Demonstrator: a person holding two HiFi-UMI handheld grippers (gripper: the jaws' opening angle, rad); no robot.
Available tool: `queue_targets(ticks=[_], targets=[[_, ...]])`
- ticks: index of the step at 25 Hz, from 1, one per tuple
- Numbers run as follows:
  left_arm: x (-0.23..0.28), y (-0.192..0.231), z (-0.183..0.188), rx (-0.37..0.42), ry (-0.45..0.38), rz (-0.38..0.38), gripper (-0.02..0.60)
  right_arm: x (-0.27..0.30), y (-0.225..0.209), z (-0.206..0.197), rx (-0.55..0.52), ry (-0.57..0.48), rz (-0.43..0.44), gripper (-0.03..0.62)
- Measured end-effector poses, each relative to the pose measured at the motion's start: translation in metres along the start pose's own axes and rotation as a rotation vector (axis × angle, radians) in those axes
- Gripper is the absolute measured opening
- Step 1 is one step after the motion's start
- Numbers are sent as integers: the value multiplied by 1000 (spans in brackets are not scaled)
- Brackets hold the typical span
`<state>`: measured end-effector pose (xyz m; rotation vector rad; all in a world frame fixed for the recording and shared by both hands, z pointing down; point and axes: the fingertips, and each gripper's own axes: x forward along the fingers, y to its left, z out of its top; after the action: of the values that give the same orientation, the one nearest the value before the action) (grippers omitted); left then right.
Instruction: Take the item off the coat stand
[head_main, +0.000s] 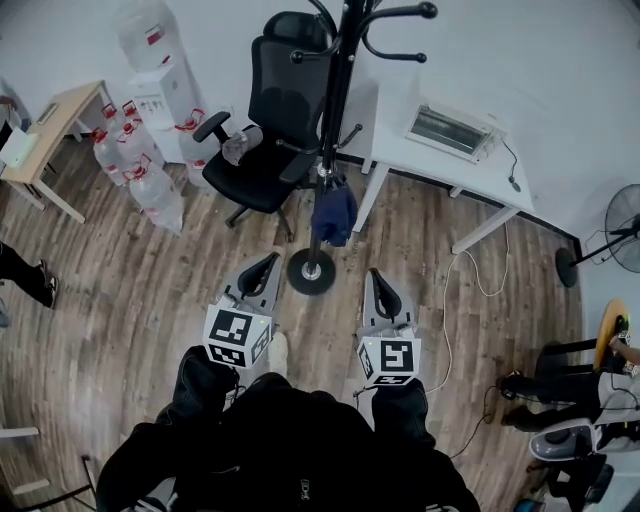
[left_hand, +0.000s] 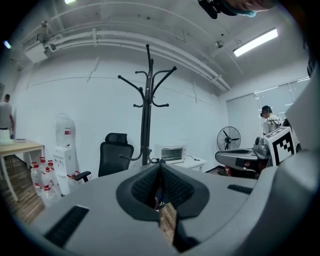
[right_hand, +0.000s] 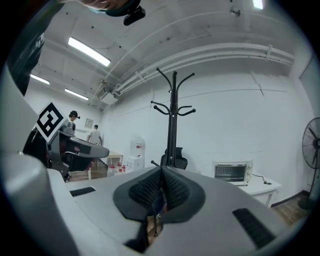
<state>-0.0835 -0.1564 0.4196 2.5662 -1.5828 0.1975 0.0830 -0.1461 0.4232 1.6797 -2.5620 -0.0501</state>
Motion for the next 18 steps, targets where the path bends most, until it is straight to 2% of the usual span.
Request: queue_targets(ticks=[4, 10, 18], targets=[[36, 38, 3, -9, 13, -40, 23, 44, 2, 4, -7, 7, -29, 17], [81, 73, 0, -3, 35, -115, 23, 93, -3, -2, -4, 26, -99, 17], [129, 93, -17, 1, 82, -193, 23, 134, -9, -31, 9, 79, -149, 17]])
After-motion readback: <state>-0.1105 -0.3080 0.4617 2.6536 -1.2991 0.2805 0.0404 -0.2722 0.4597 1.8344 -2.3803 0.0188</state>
